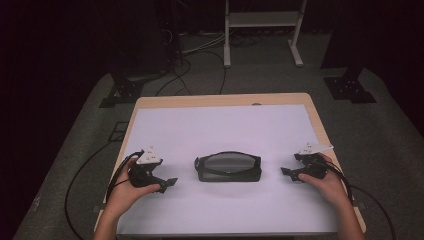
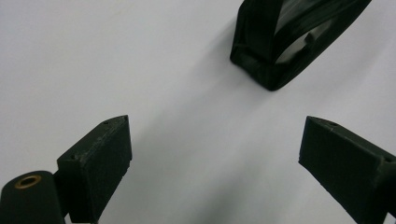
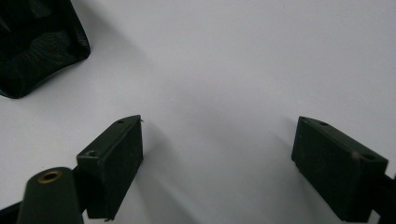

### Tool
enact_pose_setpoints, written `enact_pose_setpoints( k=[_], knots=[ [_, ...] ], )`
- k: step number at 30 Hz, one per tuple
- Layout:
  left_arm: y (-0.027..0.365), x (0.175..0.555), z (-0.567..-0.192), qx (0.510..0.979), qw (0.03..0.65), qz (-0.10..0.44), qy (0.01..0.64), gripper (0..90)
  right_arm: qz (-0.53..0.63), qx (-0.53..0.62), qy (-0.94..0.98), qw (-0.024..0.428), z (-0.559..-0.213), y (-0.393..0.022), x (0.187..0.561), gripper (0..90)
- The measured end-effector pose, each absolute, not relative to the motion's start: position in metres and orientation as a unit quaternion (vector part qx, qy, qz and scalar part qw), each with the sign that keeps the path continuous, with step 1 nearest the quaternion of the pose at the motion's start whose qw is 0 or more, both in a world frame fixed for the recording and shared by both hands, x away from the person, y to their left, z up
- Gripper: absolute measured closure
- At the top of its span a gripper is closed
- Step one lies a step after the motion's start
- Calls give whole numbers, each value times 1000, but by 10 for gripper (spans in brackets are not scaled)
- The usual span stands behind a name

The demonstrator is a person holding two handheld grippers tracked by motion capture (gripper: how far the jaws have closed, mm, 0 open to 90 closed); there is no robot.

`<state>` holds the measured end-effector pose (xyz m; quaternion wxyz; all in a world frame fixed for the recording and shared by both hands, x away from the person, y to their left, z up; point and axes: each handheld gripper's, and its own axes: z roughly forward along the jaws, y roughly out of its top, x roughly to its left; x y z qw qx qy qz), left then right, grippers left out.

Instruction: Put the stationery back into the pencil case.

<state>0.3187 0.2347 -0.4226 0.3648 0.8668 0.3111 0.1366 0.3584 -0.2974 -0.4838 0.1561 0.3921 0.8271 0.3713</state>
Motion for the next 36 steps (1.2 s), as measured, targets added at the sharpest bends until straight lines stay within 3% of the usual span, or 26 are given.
enact_pose_setpoints(
  k=[36],
  knots=[
    [278,294,-474,842,333,171,389,90,372,392,827,157,-484,-297,358,154]
  ],
)
